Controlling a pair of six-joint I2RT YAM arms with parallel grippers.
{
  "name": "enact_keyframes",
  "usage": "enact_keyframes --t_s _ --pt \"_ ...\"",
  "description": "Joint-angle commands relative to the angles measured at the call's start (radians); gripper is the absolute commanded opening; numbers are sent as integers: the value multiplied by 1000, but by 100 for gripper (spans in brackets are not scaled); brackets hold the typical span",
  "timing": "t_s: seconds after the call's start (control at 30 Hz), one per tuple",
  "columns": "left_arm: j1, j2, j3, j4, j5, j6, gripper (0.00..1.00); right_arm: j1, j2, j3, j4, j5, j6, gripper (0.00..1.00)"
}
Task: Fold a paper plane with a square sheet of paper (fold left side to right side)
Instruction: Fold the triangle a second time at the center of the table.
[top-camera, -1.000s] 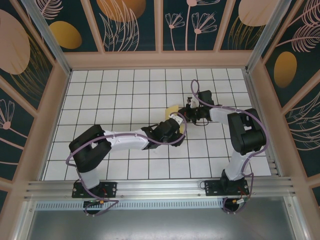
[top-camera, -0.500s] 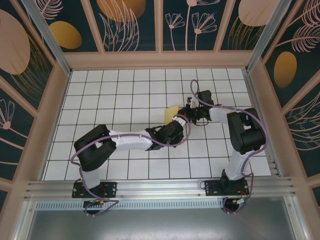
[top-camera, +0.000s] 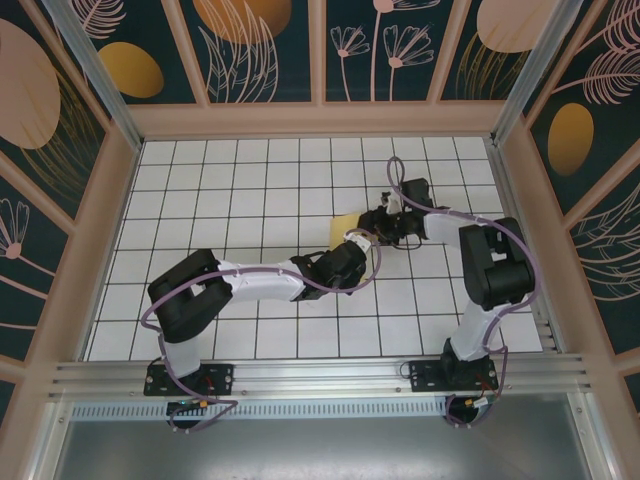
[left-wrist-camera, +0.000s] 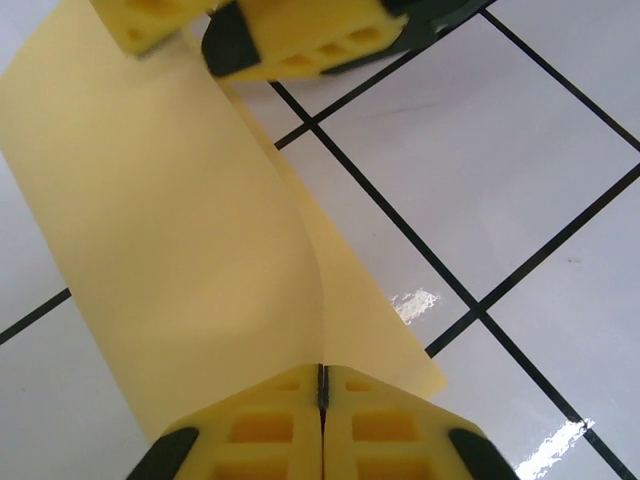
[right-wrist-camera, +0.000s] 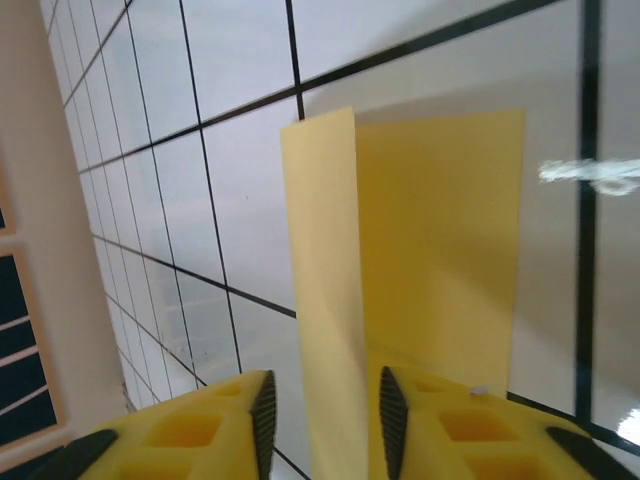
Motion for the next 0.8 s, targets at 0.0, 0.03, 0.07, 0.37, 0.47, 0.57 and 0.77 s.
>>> enact_keyframes --t_s 0.0,0.03,0.07,0.37,0.47,0.57,0.77 --pt "-5 -27 8 12 15 -15 4 -30 -106 -28 6 34 -26 46" --pt "-5 -29 7 14 20 -15 2 -38 -130 -44 12 38 -26 50" --pt "-3 -31 6 13 25 -21 1 -49 -159 -63 15 43 -27 53" --pt "87 -69 -44 96 275 -68 0 -71 -349 -304 71 47 6 40" --pt "130 -76 -64 128 373 -67 0 -55 -402 -410 144 59 49 31" --pt "160 -63 -62 130 437 -47 0 -31 -412 -477 188 49 70 24" --pt "192 -42 -64 153 486 -36 0 7 -367 -515 263 58 103 14"
